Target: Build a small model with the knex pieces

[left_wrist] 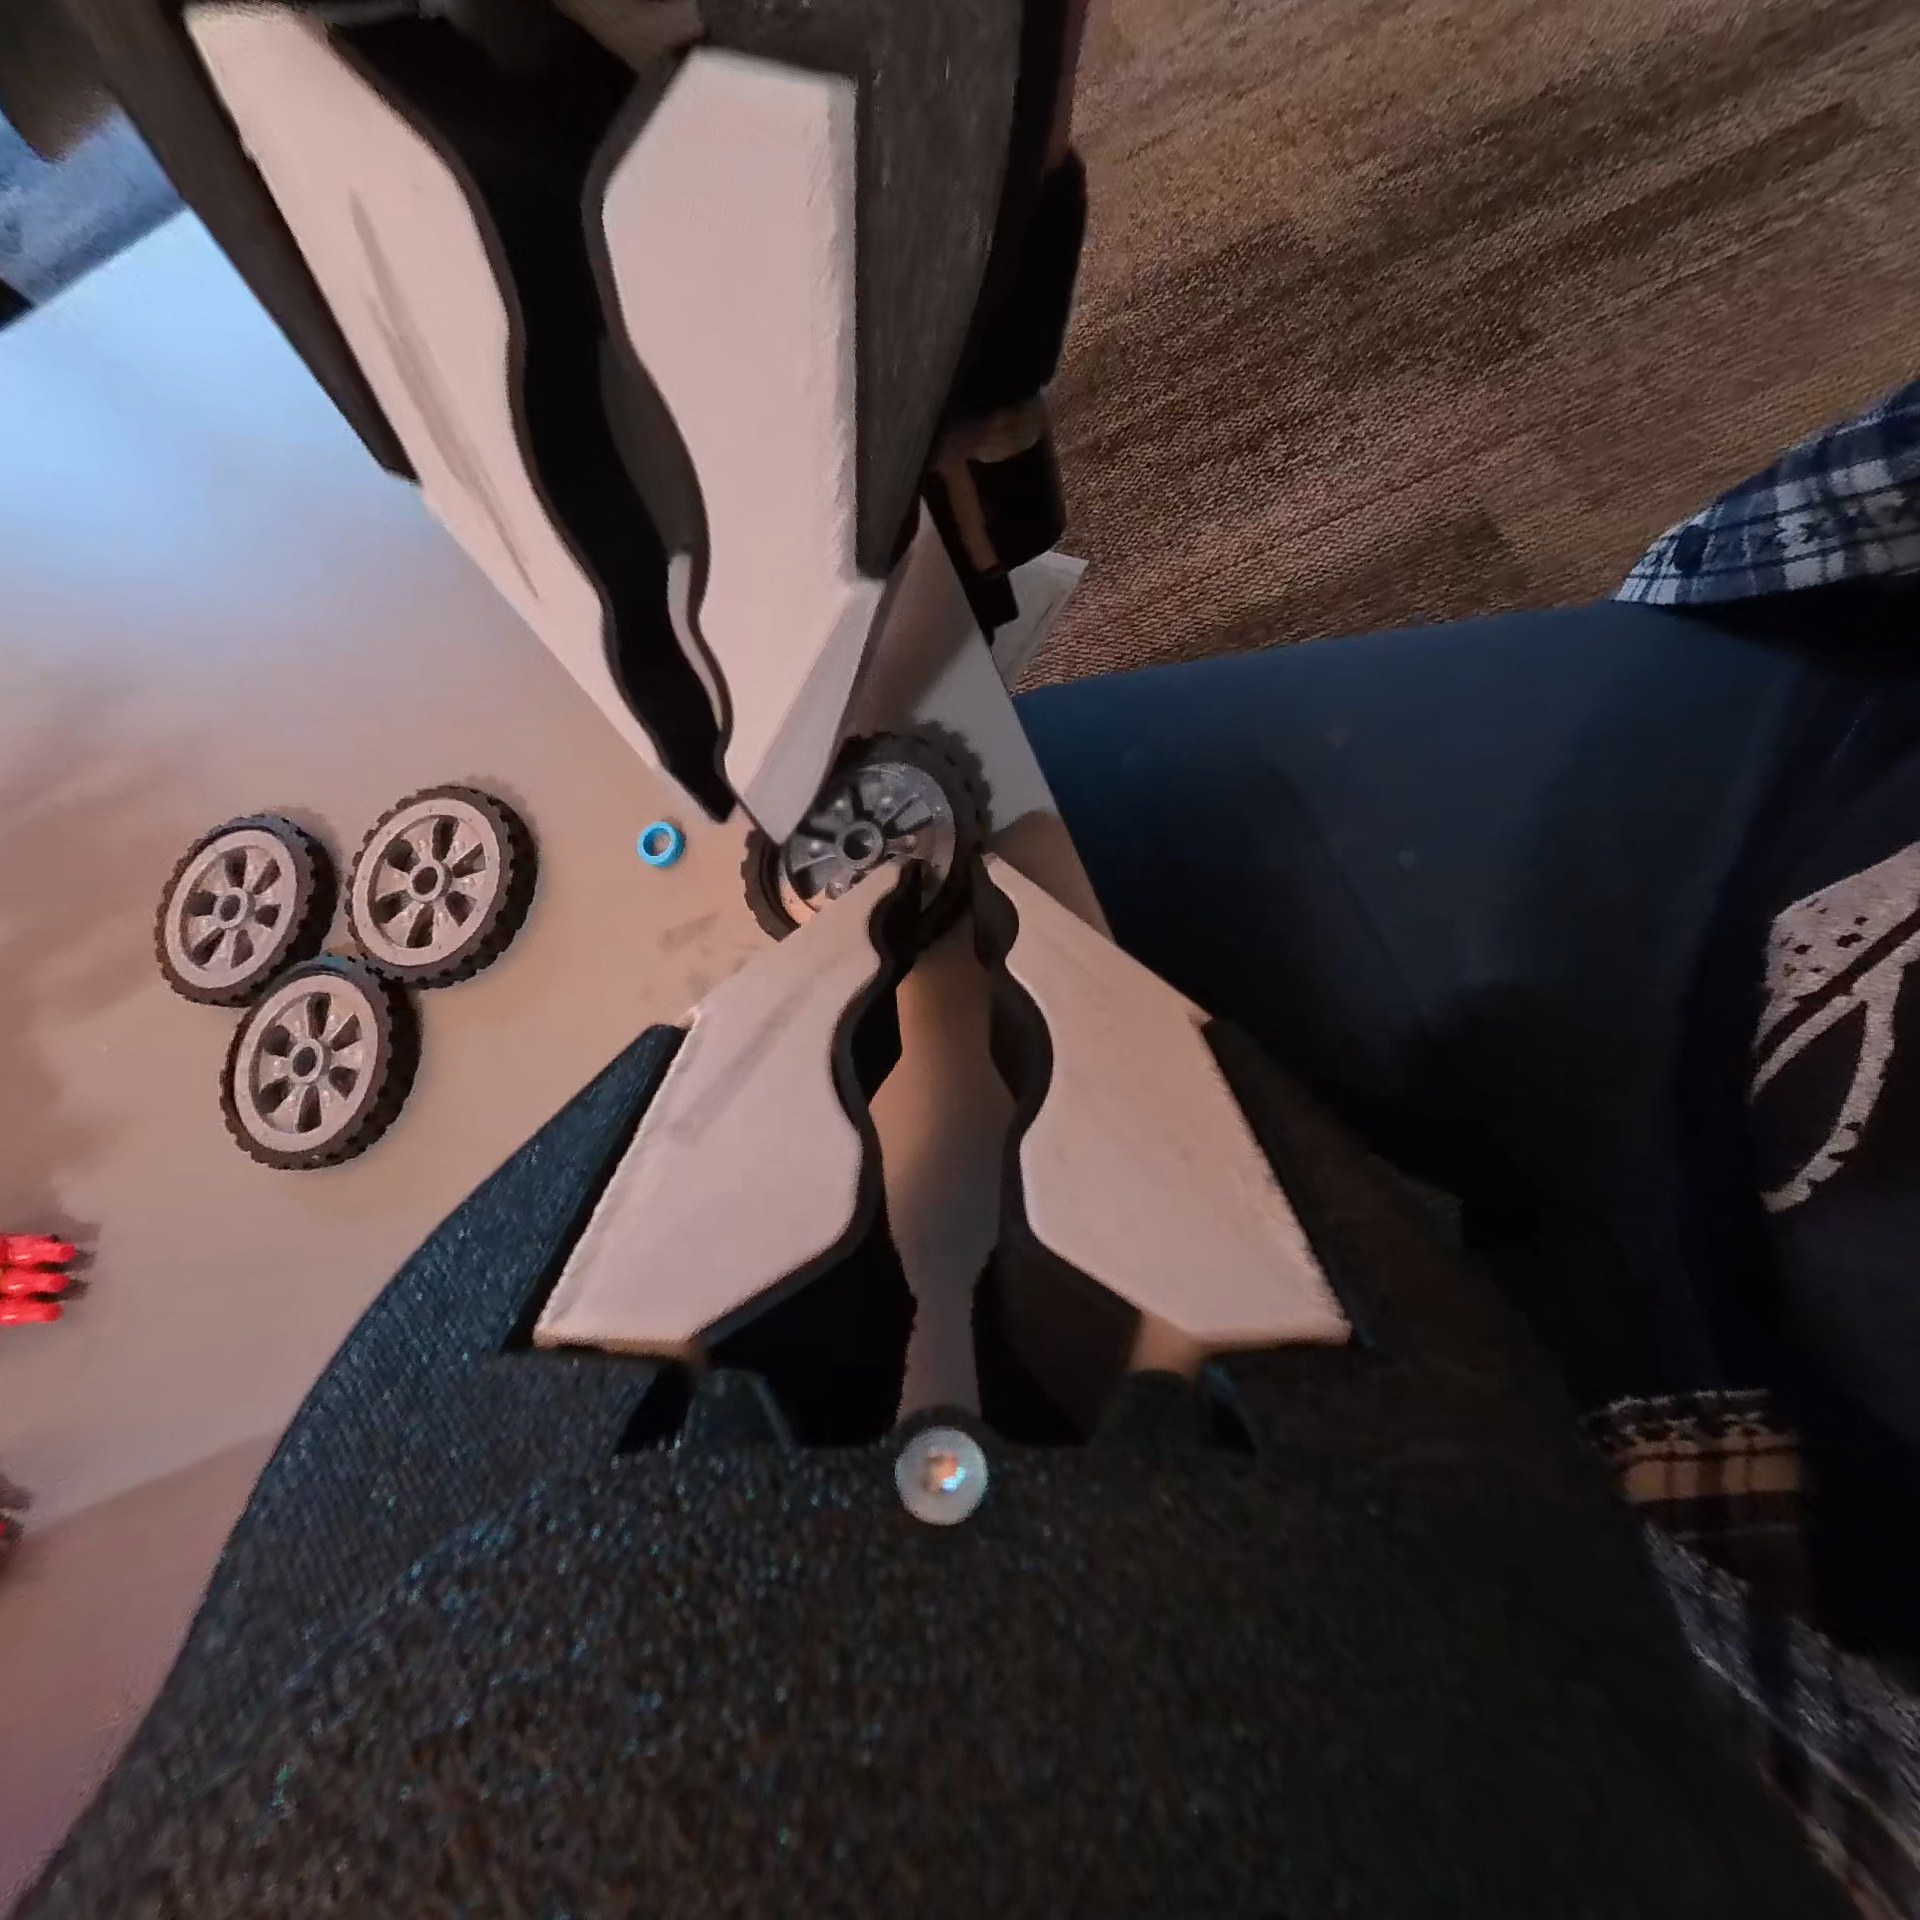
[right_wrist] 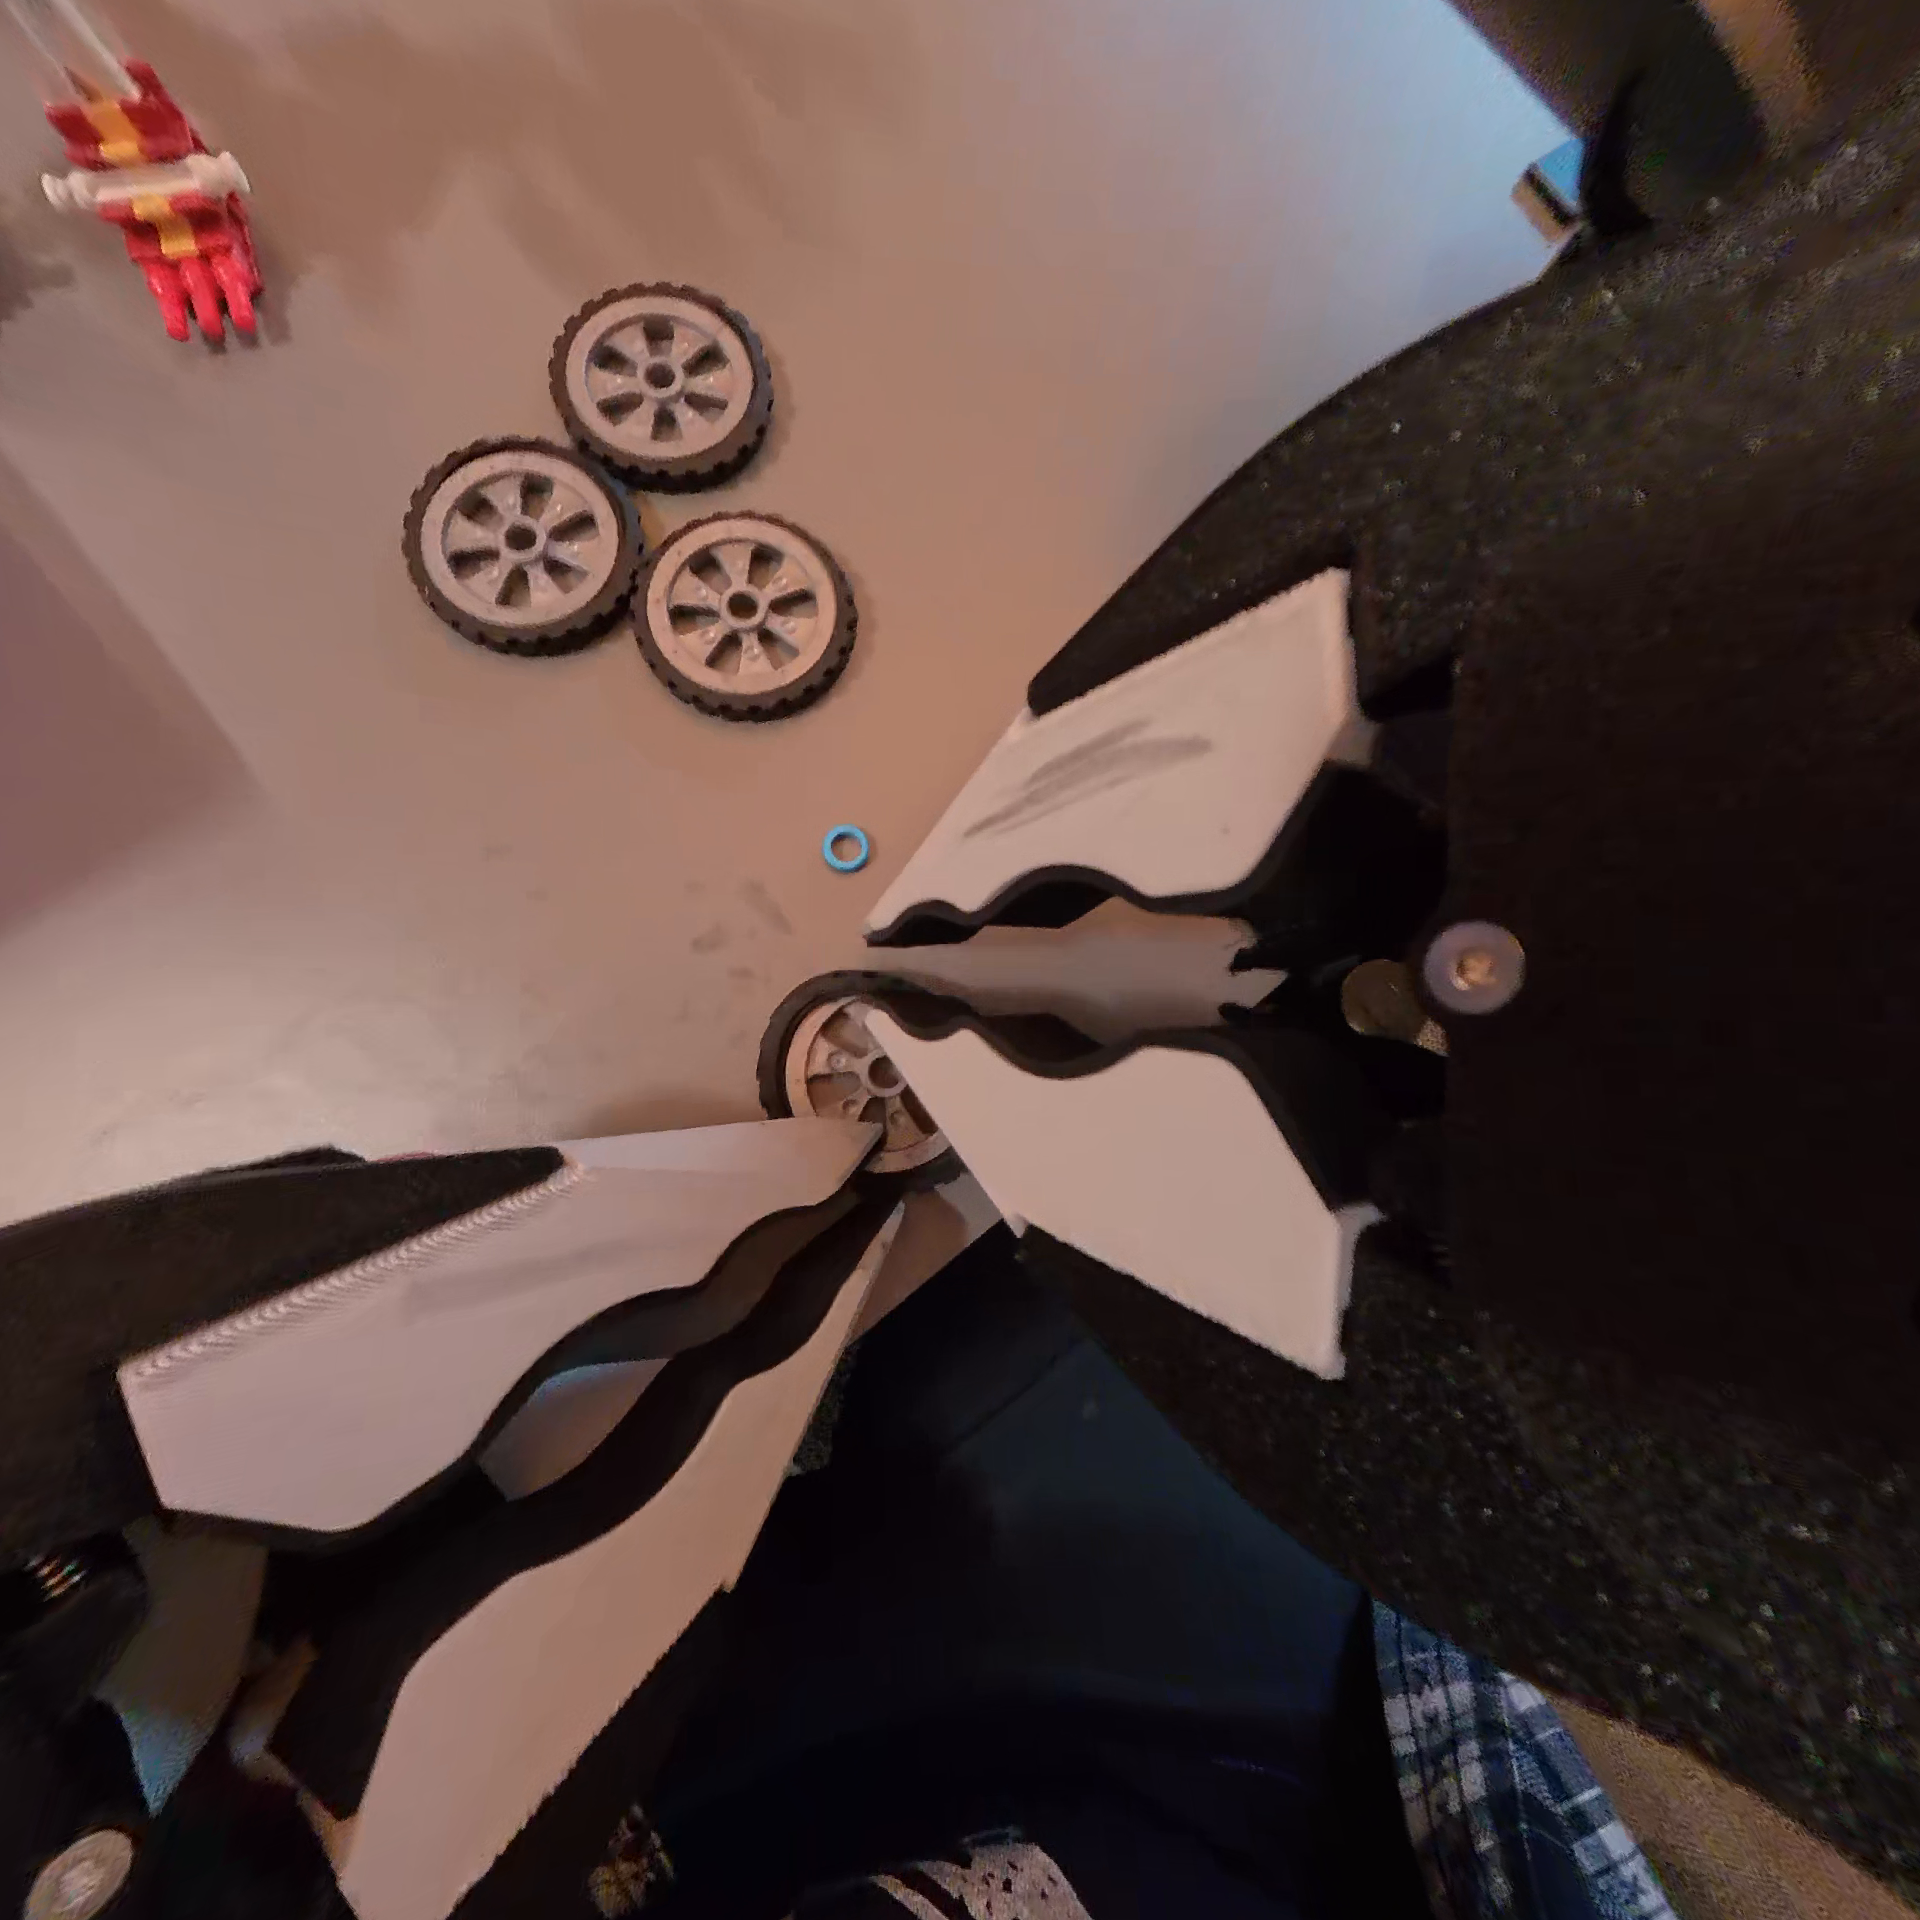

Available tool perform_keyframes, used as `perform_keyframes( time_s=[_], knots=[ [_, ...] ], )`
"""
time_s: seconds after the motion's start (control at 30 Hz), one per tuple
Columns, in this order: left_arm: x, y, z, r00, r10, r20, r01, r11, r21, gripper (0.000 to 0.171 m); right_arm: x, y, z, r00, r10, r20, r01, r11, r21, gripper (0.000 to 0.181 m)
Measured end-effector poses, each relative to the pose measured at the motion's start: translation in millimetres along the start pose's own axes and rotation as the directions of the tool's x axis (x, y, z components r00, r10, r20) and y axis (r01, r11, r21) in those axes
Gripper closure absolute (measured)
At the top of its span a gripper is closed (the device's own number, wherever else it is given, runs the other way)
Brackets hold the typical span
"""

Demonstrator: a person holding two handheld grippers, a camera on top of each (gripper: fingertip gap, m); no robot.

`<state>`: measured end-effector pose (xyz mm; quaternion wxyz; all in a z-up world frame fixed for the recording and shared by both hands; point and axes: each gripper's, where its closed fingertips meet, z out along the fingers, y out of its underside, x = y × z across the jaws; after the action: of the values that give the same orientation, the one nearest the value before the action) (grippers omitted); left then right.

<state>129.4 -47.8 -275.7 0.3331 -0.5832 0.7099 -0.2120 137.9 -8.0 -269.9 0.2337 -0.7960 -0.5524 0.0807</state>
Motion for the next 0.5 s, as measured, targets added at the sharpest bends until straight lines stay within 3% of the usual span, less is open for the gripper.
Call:
perform_keyframes(
  time_s=[0.5],
  knots=[
    [2, -1, 4, 1.0, -0.005, -0.007, 0.005, 1.0, -0.009, 0.164, -1, -1, 3, 0.996, 0.081, -0.026, -0.081, 0.997, 0.007, 0.178]
  ],
)
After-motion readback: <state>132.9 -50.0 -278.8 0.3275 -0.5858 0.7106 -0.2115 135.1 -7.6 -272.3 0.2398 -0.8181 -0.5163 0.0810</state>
